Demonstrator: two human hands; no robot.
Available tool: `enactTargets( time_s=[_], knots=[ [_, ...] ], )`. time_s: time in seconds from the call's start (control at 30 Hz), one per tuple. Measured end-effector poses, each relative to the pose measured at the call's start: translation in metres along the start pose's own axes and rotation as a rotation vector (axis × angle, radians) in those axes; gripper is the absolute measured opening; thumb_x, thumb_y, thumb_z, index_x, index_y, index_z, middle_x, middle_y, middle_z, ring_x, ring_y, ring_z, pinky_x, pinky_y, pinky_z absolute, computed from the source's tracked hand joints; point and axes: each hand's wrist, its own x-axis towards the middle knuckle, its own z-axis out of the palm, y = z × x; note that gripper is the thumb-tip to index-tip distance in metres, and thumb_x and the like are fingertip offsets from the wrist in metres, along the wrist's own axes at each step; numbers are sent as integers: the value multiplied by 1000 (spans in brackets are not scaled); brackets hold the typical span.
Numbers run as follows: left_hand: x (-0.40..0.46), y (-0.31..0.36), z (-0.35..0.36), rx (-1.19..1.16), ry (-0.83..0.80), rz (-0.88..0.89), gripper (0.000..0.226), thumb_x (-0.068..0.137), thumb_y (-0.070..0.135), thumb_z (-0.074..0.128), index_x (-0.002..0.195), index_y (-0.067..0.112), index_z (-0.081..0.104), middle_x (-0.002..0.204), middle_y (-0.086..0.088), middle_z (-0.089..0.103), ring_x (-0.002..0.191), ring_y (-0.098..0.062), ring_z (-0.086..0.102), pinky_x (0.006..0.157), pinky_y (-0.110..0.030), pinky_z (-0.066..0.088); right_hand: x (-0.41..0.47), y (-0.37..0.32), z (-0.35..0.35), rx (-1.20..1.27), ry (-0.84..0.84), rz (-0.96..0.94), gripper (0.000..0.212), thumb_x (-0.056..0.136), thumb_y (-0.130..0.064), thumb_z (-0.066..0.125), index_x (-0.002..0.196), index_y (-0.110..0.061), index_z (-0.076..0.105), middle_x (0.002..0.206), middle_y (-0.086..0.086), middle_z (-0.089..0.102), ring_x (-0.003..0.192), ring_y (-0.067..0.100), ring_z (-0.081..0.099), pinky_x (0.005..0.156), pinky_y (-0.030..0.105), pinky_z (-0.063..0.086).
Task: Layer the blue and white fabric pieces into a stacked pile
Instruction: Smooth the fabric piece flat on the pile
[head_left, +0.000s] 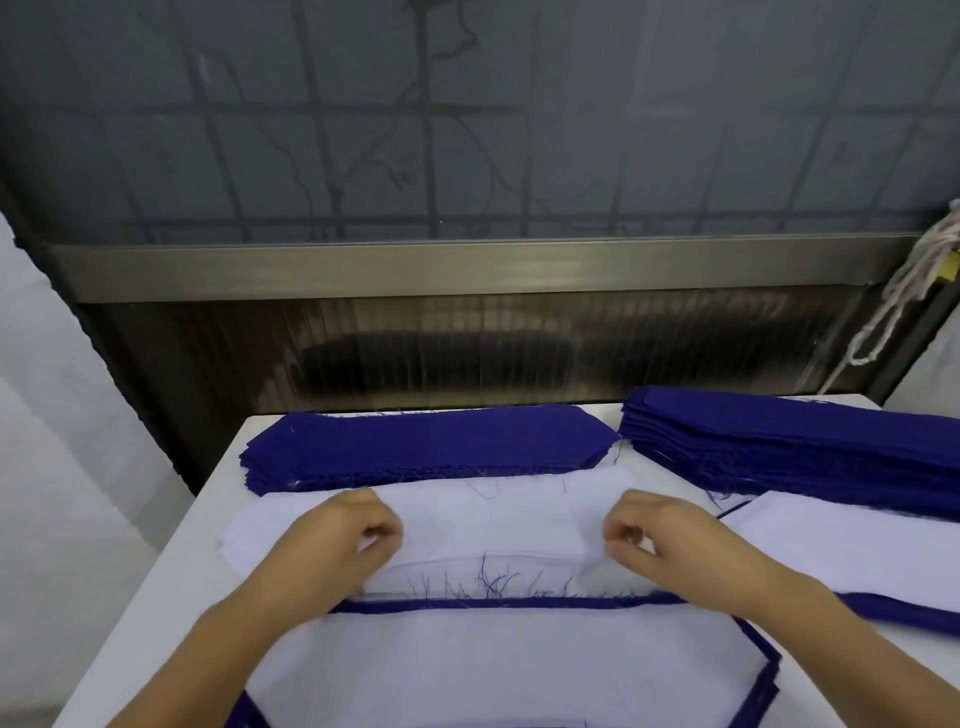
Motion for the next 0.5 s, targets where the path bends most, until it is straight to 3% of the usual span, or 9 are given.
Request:
enactTargets(
  time_s=[0.13,0.23,0.37,0.5],
  knots=[
    [55,15,9,2,122,49,13,92,28,62,100,39,63,95,27,51,88,3,53,72,-4,39,61,-5,6,15,118,-10,9,97,-26,53,97,-34,57,97,-19,53,88,2,54,76,10,44],
    [92,25,16,-41,158,63,15,93,26,61,107,31,65,102,19,54,94,-2,53,79,-10,42,104,-2,11,11,185,22,9,97,-25,54,100,-33,54,99,-18,49,88,2,50,71,7,37],
    [120,28,29,-136,58,-11,18,93,29,61,111,28,63,107,13,56,97,-7,56,87,-21,49,137,14,23,-1,124,109,15,95,-34,58,109,-32,54,103,-16,45,95,5,48,75,12,38],
    [131,23,36,-161,-3,-42,15,89,35,65,104,32,64,103,13,54,94,-8,55,88,-25,51,147,27,31,19,69,119,10,92,-37,61,96,-38,51,98,-19,47,91,7,51,81,18,47]
  ],
)
